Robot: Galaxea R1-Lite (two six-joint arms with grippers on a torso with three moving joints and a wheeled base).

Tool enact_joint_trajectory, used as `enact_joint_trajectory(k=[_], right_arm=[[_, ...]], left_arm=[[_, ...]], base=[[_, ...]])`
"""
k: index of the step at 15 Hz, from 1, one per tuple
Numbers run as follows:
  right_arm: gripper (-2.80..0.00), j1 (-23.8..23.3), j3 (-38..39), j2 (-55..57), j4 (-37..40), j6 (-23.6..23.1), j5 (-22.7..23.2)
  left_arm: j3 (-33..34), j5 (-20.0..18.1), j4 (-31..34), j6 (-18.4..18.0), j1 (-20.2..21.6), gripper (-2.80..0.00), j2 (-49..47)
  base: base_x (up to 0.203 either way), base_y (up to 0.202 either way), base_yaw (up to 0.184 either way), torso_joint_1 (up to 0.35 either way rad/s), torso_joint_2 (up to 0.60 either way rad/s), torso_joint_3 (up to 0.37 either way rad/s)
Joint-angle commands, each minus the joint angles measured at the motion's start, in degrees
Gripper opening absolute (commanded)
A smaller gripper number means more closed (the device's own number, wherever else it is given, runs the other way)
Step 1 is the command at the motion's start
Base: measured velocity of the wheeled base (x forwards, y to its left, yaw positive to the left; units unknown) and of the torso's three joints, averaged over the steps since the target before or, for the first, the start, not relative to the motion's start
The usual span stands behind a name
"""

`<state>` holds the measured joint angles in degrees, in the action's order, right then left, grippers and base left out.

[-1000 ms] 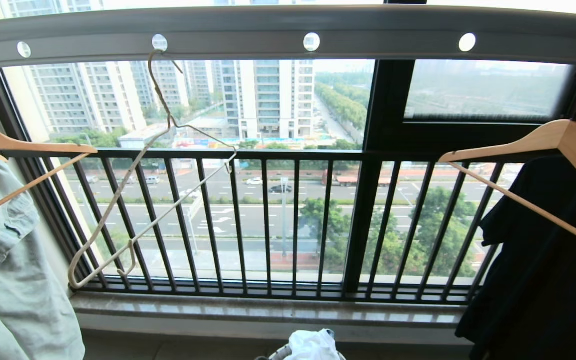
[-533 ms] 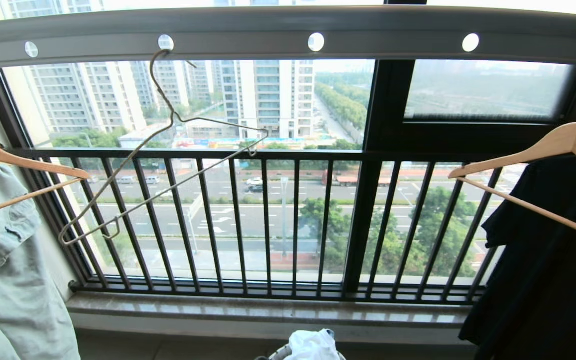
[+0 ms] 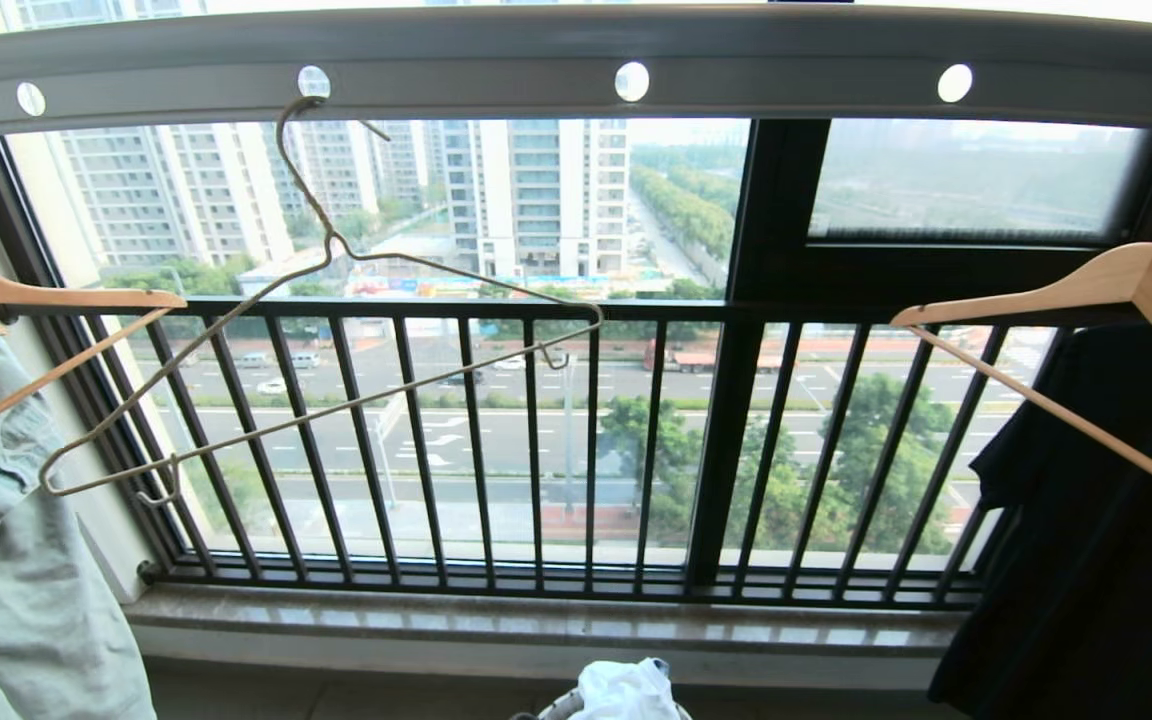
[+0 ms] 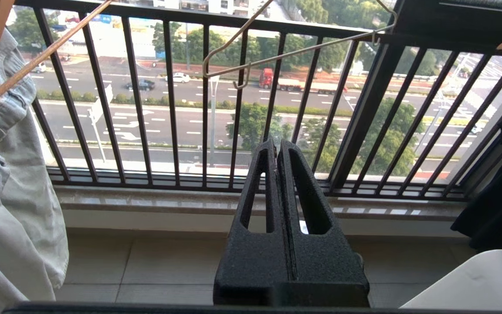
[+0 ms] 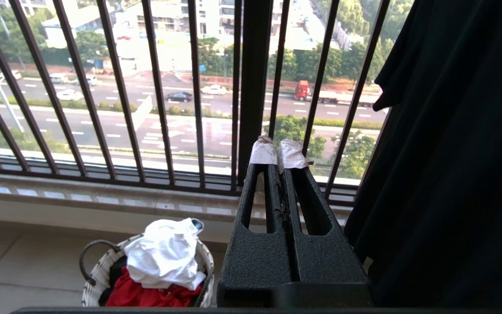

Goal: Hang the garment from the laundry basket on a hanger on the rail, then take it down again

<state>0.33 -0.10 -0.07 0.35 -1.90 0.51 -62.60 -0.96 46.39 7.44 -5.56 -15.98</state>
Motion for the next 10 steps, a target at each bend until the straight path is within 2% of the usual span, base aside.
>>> enact_joint_trajectory(k=[1, 2, 4, 7, 10], right_arm=[[-2.80, 0.0, 0.0, 0.0, 0.0, 0.0, 0.1], [-2.80, 0.0, 0.0, 0.0, 0.0, 0.0, 0.0], [-2.80, 0.0, 0.0, 0.0, 0.0, 0.0, 0.1], [-2.80, 0.0, 0.0, 0.0, 0.0, 0.0, 0.1], [-2.80, 0.0, 0.0, 0.0, 0.0, 0.0, 0.0]], left_arm=[[-0.3, -0.3, 1.3, -0.2, 1.3, -2.80, -0.1], [-0.4, -1.4, 1.3, -0.3, 3.1, -2.80, 0.1], [0.6, -9.1, 1.6, -0.5, 7.9, -2.80, 1.7], [7.9, -9.7, 0.9, -0.8, 6.9, -2.80, 5.3], [21.6, -8.5, -4.7, -4.3, 5.6, -2.80, 12.0]], base=[[0.000, 0.000, 0.000, 0.000, 0.00, 0.000], [0.000, 0.000, 0.000, 0.000, 0.00, 0.000], [0.000, 0.000, 0.000, 0.000, 0.00, 0.000], [0.000, 0.000, 0.000, 0.000, 0.00, 0.000], [0.000, 0.000, 0.000, 0.000, 0.00, 0.000]])
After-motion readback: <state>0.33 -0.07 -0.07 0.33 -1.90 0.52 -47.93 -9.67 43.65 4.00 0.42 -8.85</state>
